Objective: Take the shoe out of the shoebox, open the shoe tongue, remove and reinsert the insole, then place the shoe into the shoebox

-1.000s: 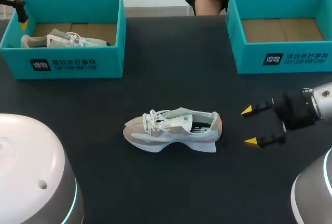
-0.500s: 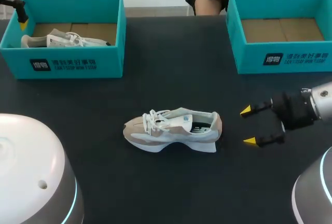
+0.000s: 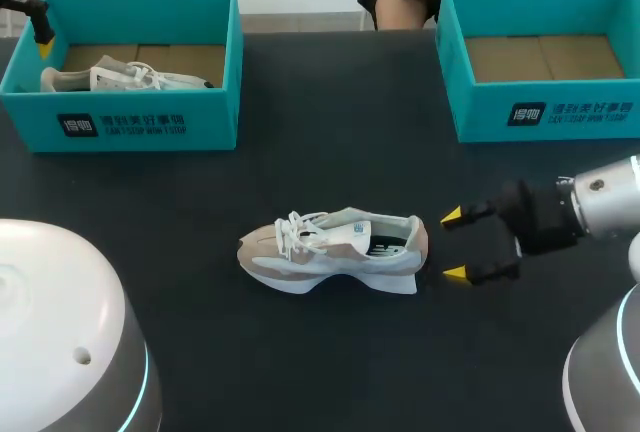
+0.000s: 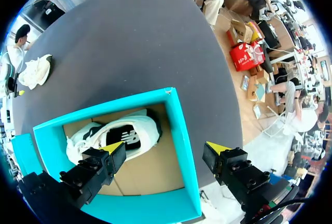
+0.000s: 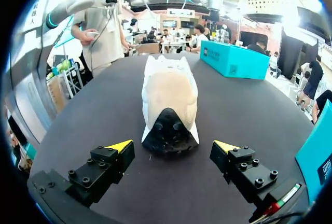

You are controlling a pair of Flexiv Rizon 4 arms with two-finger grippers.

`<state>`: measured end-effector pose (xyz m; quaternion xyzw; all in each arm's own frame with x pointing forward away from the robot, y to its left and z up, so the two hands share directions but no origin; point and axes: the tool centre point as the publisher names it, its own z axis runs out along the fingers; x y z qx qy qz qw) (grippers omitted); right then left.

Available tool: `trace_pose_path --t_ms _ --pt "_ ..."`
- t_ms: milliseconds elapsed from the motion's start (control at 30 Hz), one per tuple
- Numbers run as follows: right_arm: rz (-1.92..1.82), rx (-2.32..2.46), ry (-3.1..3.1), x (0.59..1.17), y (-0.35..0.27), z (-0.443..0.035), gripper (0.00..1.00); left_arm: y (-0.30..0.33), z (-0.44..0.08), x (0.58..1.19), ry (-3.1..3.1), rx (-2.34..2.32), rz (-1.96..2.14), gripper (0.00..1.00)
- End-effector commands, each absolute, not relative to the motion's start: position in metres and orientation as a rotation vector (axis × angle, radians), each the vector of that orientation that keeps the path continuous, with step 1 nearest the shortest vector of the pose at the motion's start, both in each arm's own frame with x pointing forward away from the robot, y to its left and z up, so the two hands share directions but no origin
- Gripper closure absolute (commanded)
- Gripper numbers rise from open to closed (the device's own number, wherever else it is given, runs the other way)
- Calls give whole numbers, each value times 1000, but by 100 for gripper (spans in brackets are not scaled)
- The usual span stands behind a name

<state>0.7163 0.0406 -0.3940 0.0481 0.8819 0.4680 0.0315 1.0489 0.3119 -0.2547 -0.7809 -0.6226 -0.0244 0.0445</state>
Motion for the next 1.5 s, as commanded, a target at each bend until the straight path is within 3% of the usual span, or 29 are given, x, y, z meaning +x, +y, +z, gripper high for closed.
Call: trace_pose_path --t_ms 33,1200,1233,1267,1300,1500 --pt "1457 135 2719 724 57 -401 0 312 -255 1049 -1901 -2386 -76 0" --pt "1605 94 2692 726 137 -431 0 312 -255 1049 -1901 -2386 -76 0" --pt "1608 96 2692 726 138 -432 24 312 -255 1049 -1901 -2386 -76 0" --pt "1604 102 2694 726 138 -432 74 312 -255 1049 -1901 -2386 -76 0" --pt "1596 101 2701 726 139 -433 100 312 -255 1049 -1901 -2386 -76 0" --pt "1590 102 2699 726 139 -433 100 312 -255 1049 -1901 -2386 -76 0"
